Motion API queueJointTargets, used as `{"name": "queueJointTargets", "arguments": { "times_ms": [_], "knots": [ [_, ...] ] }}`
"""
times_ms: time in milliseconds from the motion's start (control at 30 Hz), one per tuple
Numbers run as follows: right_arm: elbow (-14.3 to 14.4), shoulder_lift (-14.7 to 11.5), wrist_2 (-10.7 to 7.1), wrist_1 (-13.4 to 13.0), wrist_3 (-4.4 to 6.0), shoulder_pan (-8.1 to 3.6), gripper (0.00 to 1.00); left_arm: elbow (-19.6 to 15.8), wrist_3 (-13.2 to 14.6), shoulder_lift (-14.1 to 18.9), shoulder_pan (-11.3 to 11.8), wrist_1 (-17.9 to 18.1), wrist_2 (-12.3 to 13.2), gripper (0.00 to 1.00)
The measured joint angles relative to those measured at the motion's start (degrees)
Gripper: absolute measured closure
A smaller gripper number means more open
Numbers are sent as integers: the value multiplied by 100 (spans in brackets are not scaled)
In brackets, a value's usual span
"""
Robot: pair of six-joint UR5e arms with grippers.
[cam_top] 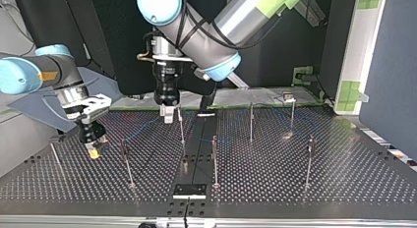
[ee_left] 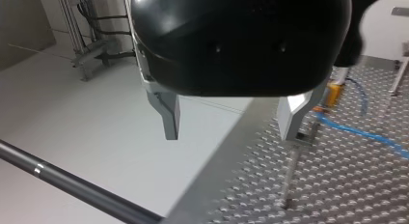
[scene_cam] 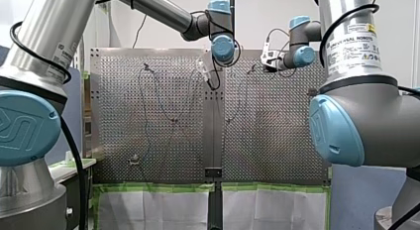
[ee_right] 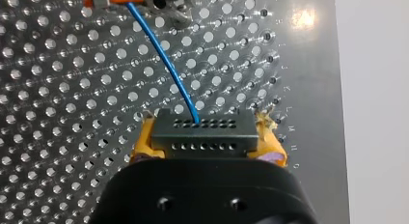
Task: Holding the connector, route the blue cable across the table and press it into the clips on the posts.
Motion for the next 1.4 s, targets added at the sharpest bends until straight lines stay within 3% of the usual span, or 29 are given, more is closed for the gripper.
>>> {"name": "queueJointTargets", "arguments": {
  "times_ms": [200,733,1133,1400],
  "knots": [
    [1,3,72,2,-3,5,100,-297,-172,-144,-19,294,122,0],
    [3,6,130,6,-3,3,100,-1055,-160,-151,-32,1054,147,0],
    [3,6,129,10,-3,-7,100,-1638,-603,-143,0,1639,251,0],
    [3,6,129,21,-3,-13,100,-2027,-345,-142,4,2027,250,0]
  ]
}}
